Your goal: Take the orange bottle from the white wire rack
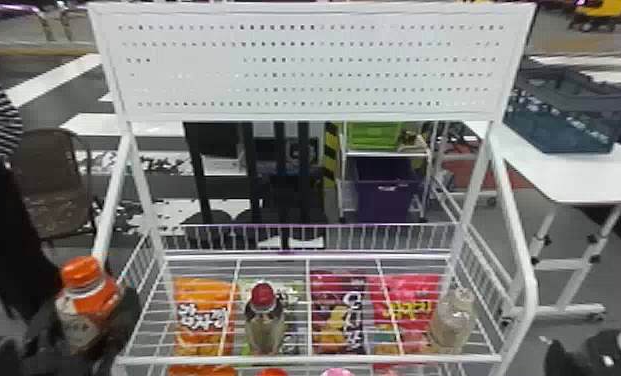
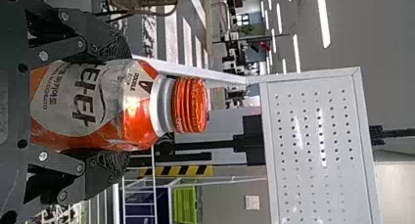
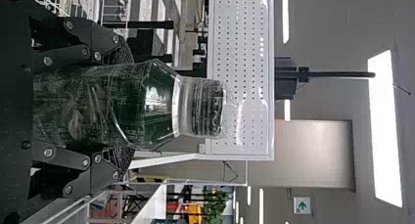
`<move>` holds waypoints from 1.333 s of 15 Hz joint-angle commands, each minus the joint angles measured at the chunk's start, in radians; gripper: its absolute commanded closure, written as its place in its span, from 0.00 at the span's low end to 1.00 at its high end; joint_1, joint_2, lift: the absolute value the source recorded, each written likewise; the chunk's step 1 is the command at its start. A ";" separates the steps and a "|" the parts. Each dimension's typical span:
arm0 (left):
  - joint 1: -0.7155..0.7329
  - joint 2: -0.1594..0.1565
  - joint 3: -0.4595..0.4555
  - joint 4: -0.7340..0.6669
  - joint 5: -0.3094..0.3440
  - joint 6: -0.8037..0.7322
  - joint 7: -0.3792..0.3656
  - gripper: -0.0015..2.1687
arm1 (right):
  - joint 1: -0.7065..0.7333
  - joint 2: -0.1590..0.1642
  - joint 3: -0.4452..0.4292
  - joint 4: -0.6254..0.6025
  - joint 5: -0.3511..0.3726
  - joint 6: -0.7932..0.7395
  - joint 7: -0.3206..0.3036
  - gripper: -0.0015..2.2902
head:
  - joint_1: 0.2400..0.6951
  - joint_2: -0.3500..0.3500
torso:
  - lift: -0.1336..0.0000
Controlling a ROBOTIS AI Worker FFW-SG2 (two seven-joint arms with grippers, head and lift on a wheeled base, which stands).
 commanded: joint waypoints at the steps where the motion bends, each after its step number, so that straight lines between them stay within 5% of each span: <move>1: 0.068 -0.018 0.049 -0.036 0.000 -0.037 -0.005 0.99 | -0.010 0.001 0.000 -0.011 0.000 0.034 0.001 0.44 | 0.57 0.50 | 1.00; 20: 0.107 -0.033 0.099 -0.092 0.008 -0.065 -0.023 0.99 | 0.034 0.001 0.005 -0.040 -0.001 0.007 0.004 0.44 | 0.57 0.50 | 1.00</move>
